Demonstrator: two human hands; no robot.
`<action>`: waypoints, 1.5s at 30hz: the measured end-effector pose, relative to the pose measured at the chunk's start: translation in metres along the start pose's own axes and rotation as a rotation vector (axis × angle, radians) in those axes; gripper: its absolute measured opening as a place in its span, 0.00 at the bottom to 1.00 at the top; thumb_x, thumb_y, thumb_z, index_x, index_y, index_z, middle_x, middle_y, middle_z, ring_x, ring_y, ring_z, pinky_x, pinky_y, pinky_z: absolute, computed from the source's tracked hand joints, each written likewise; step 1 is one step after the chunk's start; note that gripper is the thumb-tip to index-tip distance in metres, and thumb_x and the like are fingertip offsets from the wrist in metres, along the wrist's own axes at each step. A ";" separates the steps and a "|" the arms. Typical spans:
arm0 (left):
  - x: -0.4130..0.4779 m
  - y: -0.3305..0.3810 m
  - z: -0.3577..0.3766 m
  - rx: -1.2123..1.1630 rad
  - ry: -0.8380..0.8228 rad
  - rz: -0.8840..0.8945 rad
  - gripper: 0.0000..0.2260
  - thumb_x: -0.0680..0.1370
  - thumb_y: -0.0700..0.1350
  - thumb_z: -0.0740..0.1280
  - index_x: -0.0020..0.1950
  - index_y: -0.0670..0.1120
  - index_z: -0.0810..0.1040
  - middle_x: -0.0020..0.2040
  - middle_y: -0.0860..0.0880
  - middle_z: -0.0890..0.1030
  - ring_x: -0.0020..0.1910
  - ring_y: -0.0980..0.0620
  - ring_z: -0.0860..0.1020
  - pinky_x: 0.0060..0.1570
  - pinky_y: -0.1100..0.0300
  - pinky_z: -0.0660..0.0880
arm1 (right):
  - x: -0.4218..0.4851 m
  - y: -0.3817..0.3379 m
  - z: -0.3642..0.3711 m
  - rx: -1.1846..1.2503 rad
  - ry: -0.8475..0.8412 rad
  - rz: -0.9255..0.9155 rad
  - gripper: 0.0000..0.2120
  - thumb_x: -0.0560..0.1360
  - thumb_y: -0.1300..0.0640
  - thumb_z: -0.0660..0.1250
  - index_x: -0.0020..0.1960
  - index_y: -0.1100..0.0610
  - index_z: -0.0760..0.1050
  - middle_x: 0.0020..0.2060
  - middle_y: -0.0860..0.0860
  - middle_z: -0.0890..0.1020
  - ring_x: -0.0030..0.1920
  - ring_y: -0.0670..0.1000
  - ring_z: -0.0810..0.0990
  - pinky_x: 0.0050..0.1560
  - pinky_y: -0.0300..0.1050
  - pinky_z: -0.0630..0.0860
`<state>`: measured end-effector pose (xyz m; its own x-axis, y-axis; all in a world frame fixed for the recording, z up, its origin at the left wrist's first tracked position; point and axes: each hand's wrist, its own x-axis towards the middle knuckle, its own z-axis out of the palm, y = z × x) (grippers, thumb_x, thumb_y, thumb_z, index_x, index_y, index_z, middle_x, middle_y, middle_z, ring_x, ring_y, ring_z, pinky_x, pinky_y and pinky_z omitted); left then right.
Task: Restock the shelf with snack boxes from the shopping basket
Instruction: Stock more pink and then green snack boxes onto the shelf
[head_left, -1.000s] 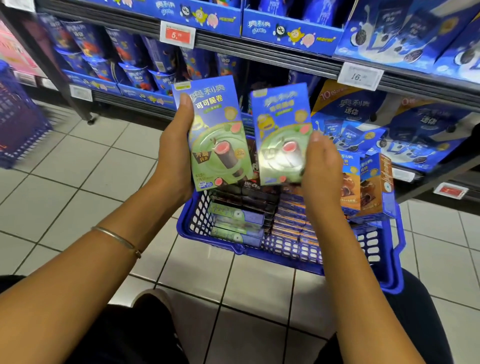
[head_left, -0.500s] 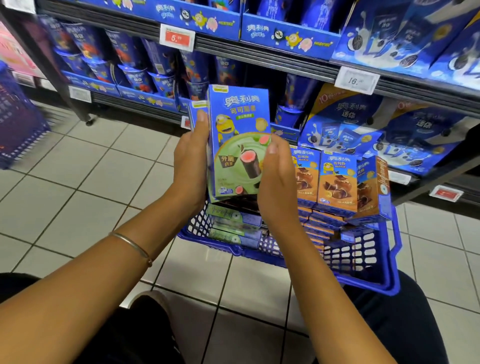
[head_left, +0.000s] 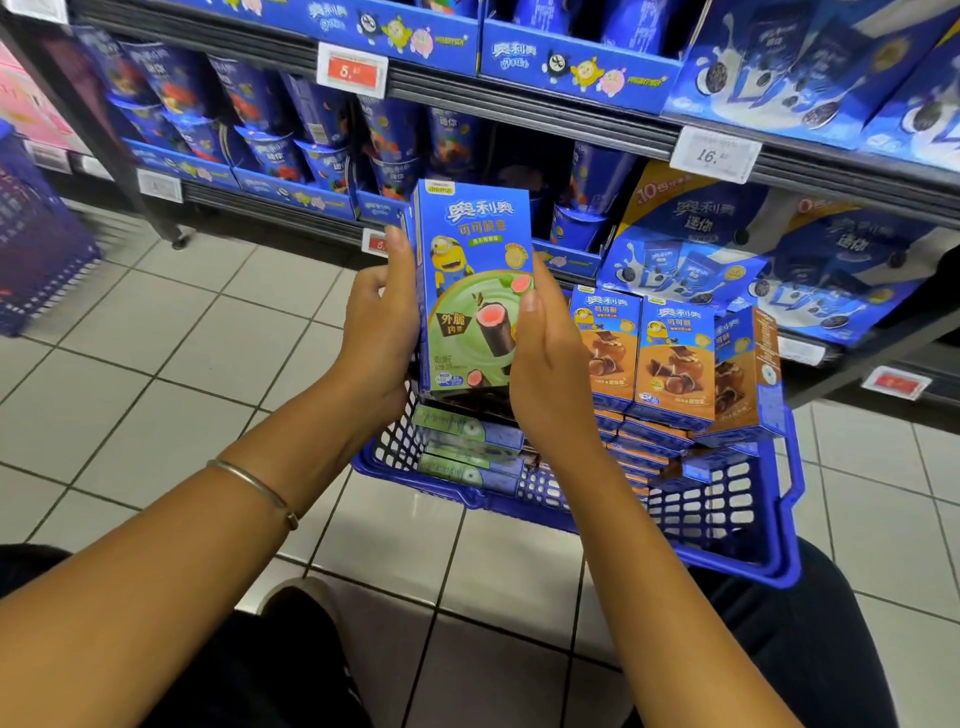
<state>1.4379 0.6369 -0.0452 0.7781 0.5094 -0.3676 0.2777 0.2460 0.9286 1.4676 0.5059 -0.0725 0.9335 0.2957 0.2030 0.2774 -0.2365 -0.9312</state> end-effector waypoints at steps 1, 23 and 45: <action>-0.001 0.002 0.001 0.006 -0.045 -0.025 0.36 0.81 0.73 0.48 0.64 0.48 0.83 0.55 0.46 0.88 0.54 0.42 0.87 0.57 0.45 0.83 | 0.000 0.002 0.000 -0.006 0.000 0.005 0.21 0.88 0.51 0.48 0.79 0.50 0.65 0.50 0.25 0.78 0.50 0.38 0.76 0.46 0.29 0.72; 0.001 0.024 -0.026 -0.589 -0.323 -0.049 0.15 0.84 0.51 0.63 0.62 0.44 0.82 0.60 0.41 0.85 0.62 0.39 0.83 0.64 0.39 0.79 | -0.015 0.080 0.008 -0.371 -0.564 0.411 0.11 0.83 0.54 0.64 0.51 0.61 0.79 0.47 0.59 0.84 0.47 0.58 0.83 0.51 0.56 0.79; 0.004 0.013 -0.023 -0.702 -0.521 -0.148 0.32 0.83 0.65 0.59 0.81 0.47 0.69 0.79 0.41 0.70 0.78 0.36 0.68 0.76 0.34 0.63 | -0.019 0.128 0.047 -0.929 -0.896 0.300 0.27 0.73 0.47 0.74 0.68 0.54 0.71 0.60 0.56 0.80 0.57 0.59 0.80 0.53 0.53 0.79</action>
<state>1.4317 0.6612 -0.0355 0.9668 0.0344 -0.2533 0.1192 0.8161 0.5655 1.4746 0.5136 -0.2096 0.6130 0.5406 -0.5761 0.4740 -0.8351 -0.2793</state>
